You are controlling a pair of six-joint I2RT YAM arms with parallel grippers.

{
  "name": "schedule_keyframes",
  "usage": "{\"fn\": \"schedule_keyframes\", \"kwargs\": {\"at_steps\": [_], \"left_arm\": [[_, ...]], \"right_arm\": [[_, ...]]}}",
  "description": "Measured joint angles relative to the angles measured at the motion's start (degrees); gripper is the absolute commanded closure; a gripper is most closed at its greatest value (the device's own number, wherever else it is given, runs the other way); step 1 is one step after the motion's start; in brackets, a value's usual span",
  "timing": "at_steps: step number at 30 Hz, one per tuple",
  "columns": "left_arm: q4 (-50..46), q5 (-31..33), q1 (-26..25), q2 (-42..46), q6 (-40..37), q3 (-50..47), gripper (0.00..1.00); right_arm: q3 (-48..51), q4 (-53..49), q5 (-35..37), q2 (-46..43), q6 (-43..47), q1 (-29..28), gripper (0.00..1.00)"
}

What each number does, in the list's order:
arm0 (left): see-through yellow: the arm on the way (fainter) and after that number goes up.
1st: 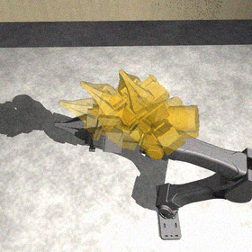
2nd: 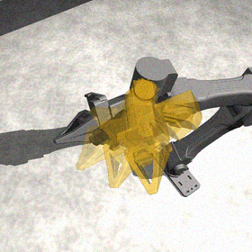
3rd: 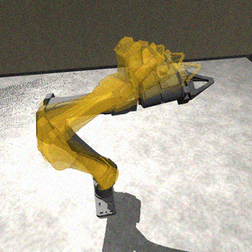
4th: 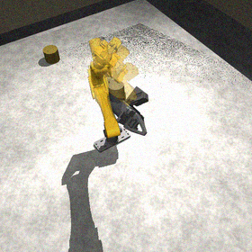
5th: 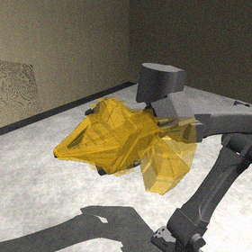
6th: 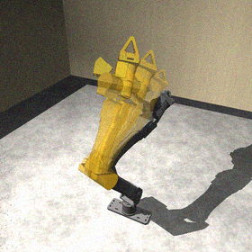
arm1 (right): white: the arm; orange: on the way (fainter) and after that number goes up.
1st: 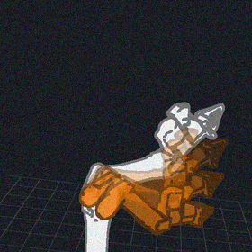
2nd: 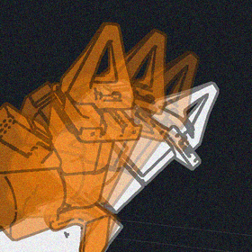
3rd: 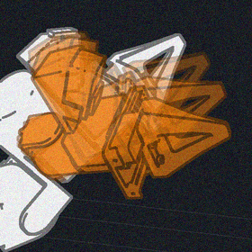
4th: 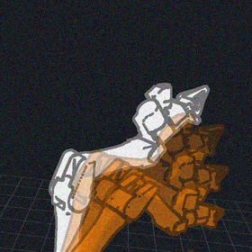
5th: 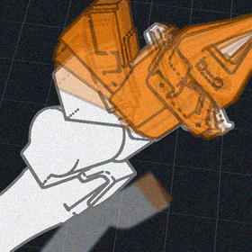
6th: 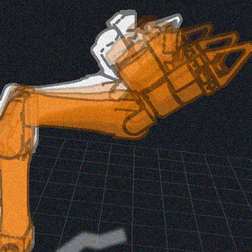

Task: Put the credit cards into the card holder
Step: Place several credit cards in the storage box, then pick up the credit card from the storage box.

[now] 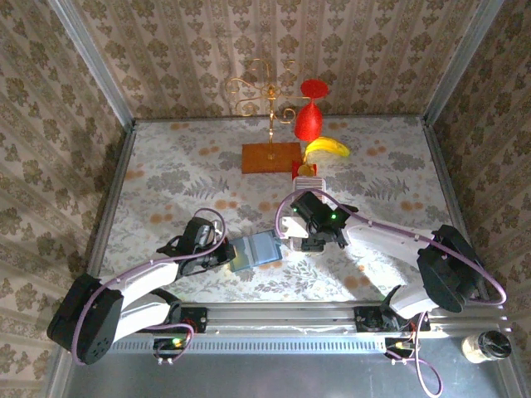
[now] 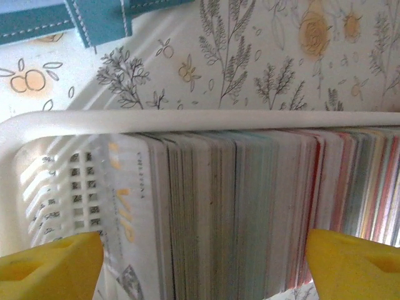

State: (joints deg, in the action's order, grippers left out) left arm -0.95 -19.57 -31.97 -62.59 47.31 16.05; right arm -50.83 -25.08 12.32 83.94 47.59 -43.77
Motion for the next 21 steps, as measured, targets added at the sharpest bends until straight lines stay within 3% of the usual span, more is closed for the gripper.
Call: {"fn": "schedule_keyframes", "kwargs": {"at_steps": [7,10,15,21], "left_arm": [[0.28,-0.02,0.00,0.00,0.00,-0.20,1.00],[0.42,-0.02,0.00,0.00,0.00,-0.26,1.00],[0.57,-0.02,0.00,0.00,0.00,-0.31,1.00],[0.66,-0.02,0.00,0.09,0.00,-0.46,1.00]], "right_arm": [[0.48,2.71,0.26,2.95,2.05,0.00,0.24],[0.59,2.73,0.68,3.23,3.72,0.00,0.37],[0.59,2.64,1.01,3.17,5.22,-0.26,0.43],[0.59,1.40,0.68,2.12,6.23,-0.44,0.60]]}}
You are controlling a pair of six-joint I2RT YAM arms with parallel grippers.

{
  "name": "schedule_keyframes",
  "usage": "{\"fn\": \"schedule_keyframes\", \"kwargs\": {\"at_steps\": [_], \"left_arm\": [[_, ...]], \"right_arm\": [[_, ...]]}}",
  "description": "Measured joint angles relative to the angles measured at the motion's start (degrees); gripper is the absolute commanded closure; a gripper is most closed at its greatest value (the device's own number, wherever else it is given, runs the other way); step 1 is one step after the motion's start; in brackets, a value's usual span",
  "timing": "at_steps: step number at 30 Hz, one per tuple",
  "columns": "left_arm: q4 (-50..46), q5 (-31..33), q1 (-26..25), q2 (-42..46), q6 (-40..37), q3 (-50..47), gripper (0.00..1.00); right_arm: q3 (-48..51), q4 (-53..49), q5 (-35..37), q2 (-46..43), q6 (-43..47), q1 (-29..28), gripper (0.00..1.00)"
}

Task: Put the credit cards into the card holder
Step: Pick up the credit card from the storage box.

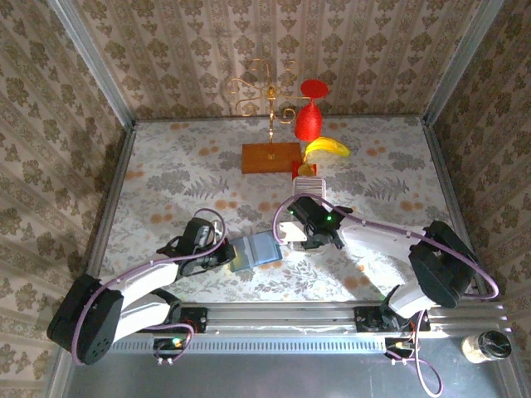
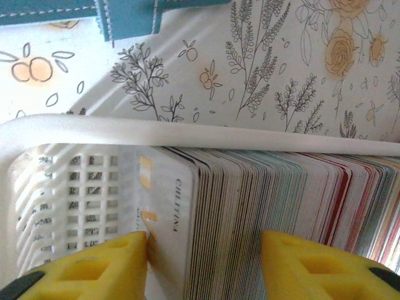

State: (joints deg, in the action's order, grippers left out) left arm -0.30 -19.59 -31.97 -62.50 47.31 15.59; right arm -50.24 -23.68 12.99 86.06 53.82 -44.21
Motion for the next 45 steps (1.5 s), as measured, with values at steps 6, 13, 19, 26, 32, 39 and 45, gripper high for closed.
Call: {"fn": "schedule_keyframes", "kwargs": {"at_steps": [6,13,19,26,32,39,45], "left_arm": [[0.46,-0.09,0.00,0.00,0.00,-0.20,1.00],[0.52,-0.11,0.00,0.00,0.00,-0.20,1.00],[0.55,-0.11,0.00,0.00,0.00,-0.20,1.00],[0.55,-0.11,0.00,0.00,0.02,-0.20,1.00],[0.55,-0.11,0.00,0.00,0.02,-0.20,1.00],[0.52,-0.11,0.00,0.00,0.02,-0.20,1.00],[0.52,-0.11,0.00,0.00,0.00,-0.20,1.00]], "right_arm": [[0.00,-1.79,-0.83,-1.31,0.02,-0.11,0.69],[0.00,-2.43,-0.98,-1.79,0.00,-0.09,0.72],[0.00,-2.38,-0.94,-2.49,-0.09,-0.09,0.69],[0.00,-1.79,-0.63,-2.58,-0.52,0.09,0.41],[0.20,0.55,0.63,-1.40,0.07,0.13,0.11],[1.03,3.67,2.29,0.50,0.66,0.13,0.15],[1.20,3.13,2.25,0.94,1.84,-0.15,0.38]]}}
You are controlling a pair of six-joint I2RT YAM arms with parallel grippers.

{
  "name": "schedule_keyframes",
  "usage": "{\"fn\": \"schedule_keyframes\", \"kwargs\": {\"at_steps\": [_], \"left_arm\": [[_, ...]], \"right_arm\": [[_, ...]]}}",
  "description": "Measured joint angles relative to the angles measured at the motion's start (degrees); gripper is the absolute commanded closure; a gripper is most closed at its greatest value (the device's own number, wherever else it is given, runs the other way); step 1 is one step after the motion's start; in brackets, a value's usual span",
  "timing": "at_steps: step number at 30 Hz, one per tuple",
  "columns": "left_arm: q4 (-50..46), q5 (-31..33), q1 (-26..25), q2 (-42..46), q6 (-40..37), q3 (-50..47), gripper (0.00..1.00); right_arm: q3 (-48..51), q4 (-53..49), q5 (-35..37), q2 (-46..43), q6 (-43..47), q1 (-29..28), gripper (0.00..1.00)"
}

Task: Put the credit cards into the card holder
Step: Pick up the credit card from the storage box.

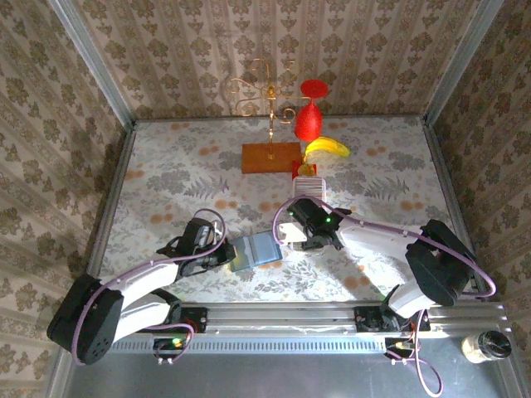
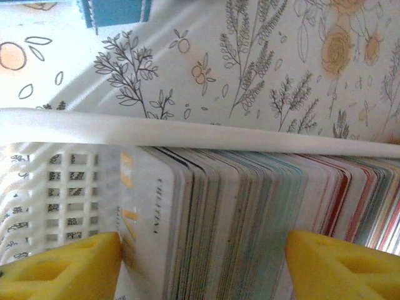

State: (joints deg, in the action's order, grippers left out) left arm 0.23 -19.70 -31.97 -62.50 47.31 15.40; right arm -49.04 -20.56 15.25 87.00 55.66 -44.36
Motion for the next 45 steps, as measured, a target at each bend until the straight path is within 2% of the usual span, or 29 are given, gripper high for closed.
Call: {"fn": "schedule_keyframes", "kwargs": {"at_steps": [3,7,12,16,26,33,37,45], "left_arm": [[0.00,0.00,0.00,0.00,0.02,0.00,1.00],[0.02,0.00,0.00,0.00,0.00,0.00,1.00],[0.02,0.00,0.00,0.00,0.02,0.00,1.00],[0.04,0.00,0.00,0.00,0.02,0.00,1.00],[0.02,0.00,0.00,0.00,0.02,-0.02,1.00],[0.04,0.00,0.00,0.00,0.02,-0.02,1.00],[0.02,0.00,0.00,0.00,0.02,-0.02,1.00],[-0.31,0.00,0.00,0.68,0.02,-0.02,0.99]], "right_arm": [[0.00,-0.46,-0.02,-0.33,0.07,-0.04,0.48],[0.00,-1.75,-0.48,-1.42,0.07,-0.11,0.56],[0.00,-2.71,-0.68,-2.19,0.11,-0.11,0.58],[0.00,-3.32,-0.74,-2.47,0.04,-0.11,0.64],[0.00,-4.07,-0.85,-3.93,0.07,-0.11,0.68],[0.00,-4.50,-0.87,-4.35,-0.15,-0.17,0.76],[0.00,-4.92,-1.09,-4.68,-0.33,-0.37,0.84],[0.00,-6.88,-1.40,-6.05,-0.72,-1.40,0.92]]}}
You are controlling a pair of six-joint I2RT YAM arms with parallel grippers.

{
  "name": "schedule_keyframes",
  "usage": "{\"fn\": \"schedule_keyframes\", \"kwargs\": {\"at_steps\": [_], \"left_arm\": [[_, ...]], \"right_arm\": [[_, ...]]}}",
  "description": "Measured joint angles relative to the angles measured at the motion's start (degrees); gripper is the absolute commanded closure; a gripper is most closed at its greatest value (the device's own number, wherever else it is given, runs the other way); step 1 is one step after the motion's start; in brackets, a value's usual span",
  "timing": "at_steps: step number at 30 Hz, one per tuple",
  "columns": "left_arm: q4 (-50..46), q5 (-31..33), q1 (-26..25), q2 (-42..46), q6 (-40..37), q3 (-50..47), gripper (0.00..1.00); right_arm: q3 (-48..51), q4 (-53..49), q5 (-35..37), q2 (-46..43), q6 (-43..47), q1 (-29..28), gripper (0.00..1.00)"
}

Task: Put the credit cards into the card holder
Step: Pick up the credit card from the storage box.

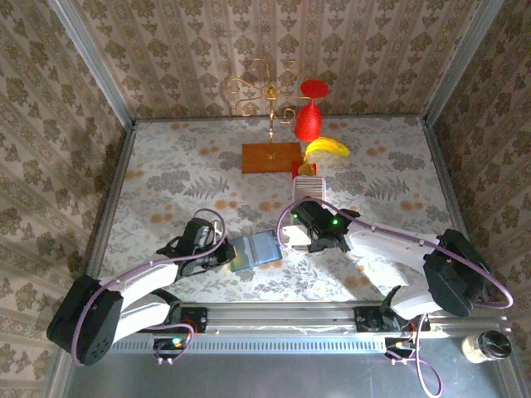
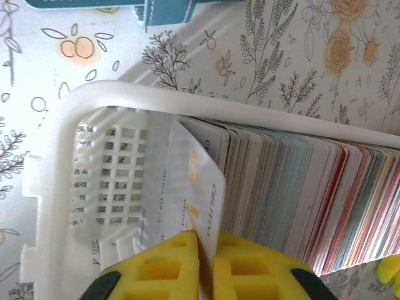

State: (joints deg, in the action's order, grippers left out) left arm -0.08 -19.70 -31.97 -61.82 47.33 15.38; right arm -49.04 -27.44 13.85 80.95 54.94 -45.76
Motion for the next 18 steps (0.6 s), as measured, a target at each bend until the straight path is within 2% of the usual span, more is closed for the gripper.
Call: {"fn": "schedule_keyframes", "kwargs": {"at_steps": [3,7,12,18], "left_arm": [[-0.57,0.02,0.00,0.74,0.00,0.00,0.98],[-1.20,0.02,0.00,1.62,0.00,0.00,0.95],[-1.42,0.04,0.00,2.54,0.00,0.00,0.91],[-3.56,0.11,0.00,5.14,0.02,0.00,0.90]], "right_arm": [[0.00,-1.11,-0.24,-1.73,-0.72,-0.37,0.93],[-0.22,-2.69,-0.39,-3.80,-2.14,-0.66,1.00],[-2.47,-6.82,-1.36,-6.10,-6.14,-1.60,1.00],[-7.72,-9.84,-6.93,-9.79,-18.75,-3.04,1.00]]}}
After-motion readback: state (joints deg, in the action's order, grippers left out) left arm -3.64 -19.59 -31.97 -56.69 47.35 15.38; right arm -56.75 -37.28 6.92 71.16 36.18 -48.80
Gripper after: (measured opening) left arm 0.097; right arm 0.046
